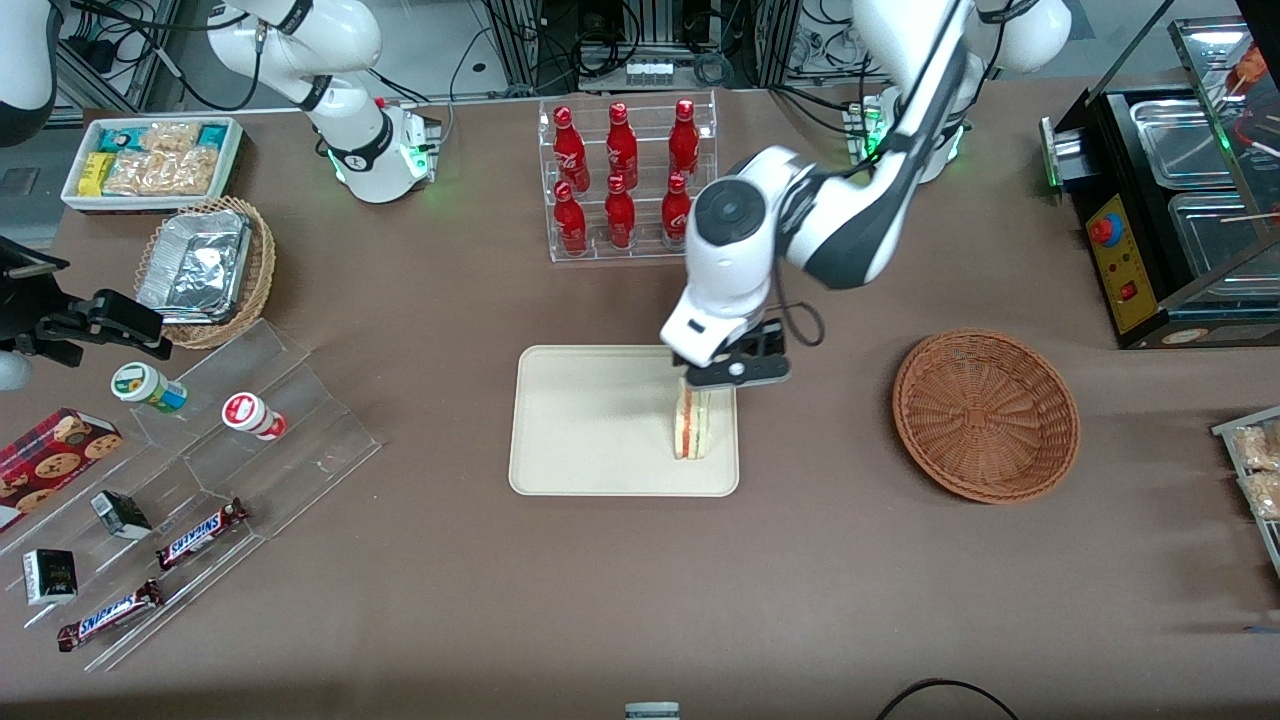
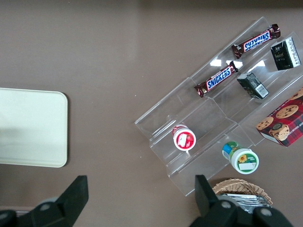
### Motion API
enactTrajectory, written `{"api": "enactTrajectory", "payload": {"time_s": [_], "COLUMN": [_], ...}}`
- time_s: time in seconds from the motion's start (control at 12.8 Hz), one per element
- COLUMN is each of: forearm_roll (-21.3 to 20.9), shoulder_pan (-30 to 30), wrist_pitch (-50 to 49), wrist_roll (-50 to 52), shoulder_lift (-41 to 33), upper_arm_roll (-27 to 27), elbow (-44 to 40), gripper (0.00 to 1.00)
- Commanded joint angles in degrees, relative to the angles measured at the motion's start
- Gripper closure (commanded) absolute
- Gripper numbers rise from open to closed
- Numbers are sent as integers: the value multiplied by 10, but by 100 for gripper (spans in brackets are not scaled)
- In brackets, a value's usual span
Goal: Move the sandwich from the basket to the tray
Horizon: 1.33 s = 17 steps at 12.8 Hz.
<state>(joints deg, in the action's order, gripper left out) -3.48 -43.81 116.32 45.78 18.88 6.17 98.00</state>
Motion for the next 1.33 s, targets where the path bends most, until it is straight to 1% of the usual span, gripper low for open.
{"api": "enactTrajectory", "payload": {"time_s": [0.0, 0.23, 0.31, 0.47, 0.86, 0.94, 1.1, 1.25], "forearm_roll": [-5, -6, -6, 0, 5, 6, 28, 30], "shoulder_pan": [32, 74, 90, 132, 225, 244, 289, 322], "wrist_pitch": [-48, -86, -96, -129, -165, -184, -197, -204], "wrist_roll": [3, -4, -21, -80, -175, -206, -266, -299], "shoulder_lift": [-57, -104, -120, -146, -213, -219, -235, -239], "upper_arm_roll": [-4, -4, -4, -4, -4, -3, -4, -4], "elbow": [11, 14, 16, 16, 19, 18, 18, 14], "gripper": [0, 0, 0, 0, 0, 0, 0, 0]}}
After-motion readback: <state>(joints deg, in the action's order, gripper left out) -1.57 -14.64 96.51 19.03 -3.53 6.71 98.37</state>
